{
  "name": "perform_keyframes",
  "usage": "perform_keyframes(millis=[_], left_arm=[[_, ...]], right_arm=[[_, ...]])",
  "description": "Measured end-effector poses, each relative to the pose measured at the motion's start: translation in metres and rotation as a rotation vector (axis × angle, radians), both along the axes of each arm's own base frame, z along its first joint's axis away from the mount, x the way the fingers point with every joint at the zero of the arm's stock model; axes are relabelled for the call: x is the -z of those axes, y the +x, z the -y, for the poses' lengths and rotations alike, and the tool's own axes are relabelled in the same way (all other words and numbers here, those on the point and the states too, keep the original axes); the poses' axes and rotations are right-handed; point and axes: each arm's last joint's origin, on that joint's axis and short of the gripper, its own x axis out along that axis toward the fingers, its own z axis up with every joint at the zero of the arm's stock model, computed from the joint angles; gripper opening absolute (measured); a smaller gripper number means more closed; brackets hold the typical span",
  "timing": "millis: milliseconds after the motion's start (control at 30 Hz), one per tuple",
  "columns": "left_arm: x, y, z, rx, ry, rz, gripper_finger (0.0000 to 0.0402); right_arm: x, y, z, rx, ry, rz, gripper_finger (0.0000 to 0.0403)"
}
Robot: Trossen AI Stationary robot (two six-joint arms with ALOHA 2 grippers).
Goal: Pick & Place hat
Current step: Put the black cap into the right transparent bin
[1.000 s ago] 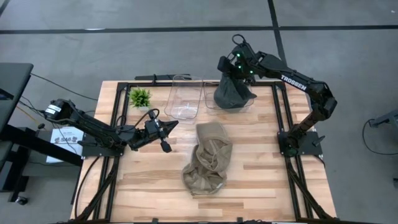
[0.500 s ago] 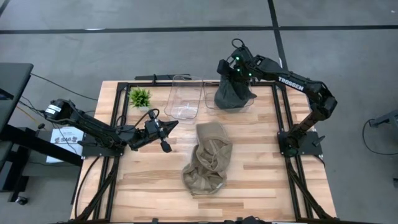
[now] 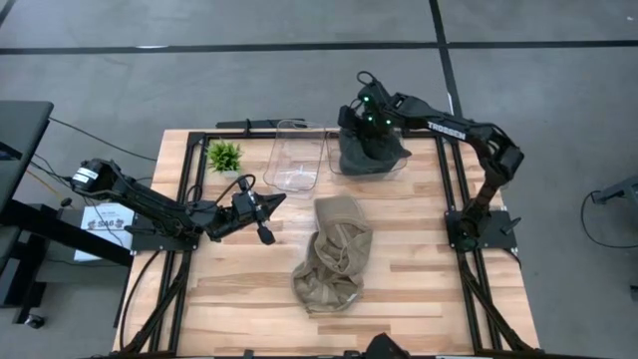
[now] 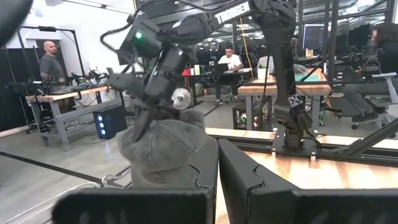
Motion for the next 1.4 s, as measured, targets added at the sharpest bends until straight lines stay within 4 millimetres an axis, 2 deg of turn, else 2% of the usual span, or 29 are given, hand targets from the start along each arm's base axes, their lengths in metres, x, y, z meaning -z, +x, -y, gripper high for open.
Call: perform_keyframes(millis=[167, 400, 1400], left_arm=[[-0.0001, 0.0, 0.0, 0.0, 0.0, 0.001, 0.0012], [-0.0003, -0.0001, 0.0, 0.0, -0.001, 0.004, 0.0012], [-0.0004, -0.0001, 0.0, 0.0, -0.002, 0.005, 0.0012]], right_arm=[[0.0093, 0.0037, 0.0054, -0.02, 0.037, 0.014, 0.0001], [0.0046, 0.0, 0.0069, -0.01, 0.026, 0.024, 0.0001], [0.0053, 0.0011, 0.0047, -0.061, 0.043, 0.036, 0.0017]])
